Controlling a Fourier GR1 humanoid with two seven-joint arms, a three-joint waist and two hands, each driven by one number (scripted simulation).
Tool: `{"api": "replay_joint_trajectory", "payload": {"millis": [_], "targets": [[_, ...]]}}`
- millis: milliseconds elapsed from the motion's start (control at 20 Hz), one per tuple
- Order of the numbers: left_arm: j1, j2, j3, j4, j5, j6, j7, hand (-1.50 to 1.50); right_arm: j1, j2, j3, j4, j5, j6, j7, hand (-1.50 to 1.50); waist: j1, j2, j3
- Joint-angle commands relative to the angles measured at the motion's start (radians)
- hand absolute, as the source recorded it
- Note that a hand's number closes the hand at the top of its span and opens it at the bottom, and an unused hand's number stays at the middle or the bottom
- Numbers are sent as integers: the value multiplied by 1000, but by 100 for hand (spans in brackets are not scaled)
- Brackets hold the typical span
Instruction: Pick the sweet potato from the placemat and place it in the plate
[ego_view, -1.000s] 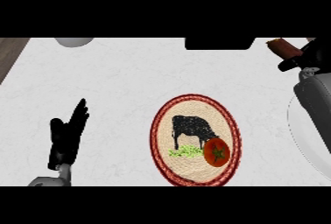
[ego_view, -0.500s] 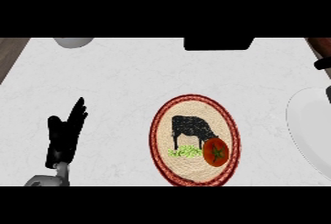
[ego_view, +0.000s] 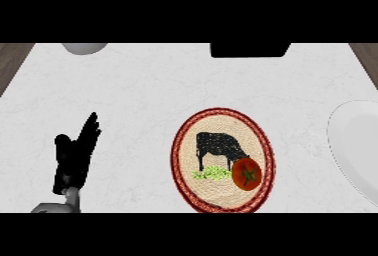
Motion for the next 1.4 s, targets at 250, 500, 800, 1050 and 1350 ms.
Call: {"api": "replay_joint_trajectory", "payload": {"millis": [250,500,800,1050,1350], "targets": [[-45,-1,19,14,-1,-15,29,0,164,19,-186,43,-227,7,-130,150,-2,3,1],[9,-16,-3,4,-24,-11,-2,0,182,78,-233,74,-377,101,-213,150,7,2,1],[32,0,35,-12,4,-57,-14,0,265,73,-262,33,-465,167,-340,-150,12,2,0],[38,-11,45,35,-8,-41,-63,0,282,122,-300,-113,-501,-18,-501,-150,2,0,0],[47,-26,19,-34,-21,-21,-2,0,334,187,-475,-328,-681,-212,-665,-150,-21,-10,2]]}}
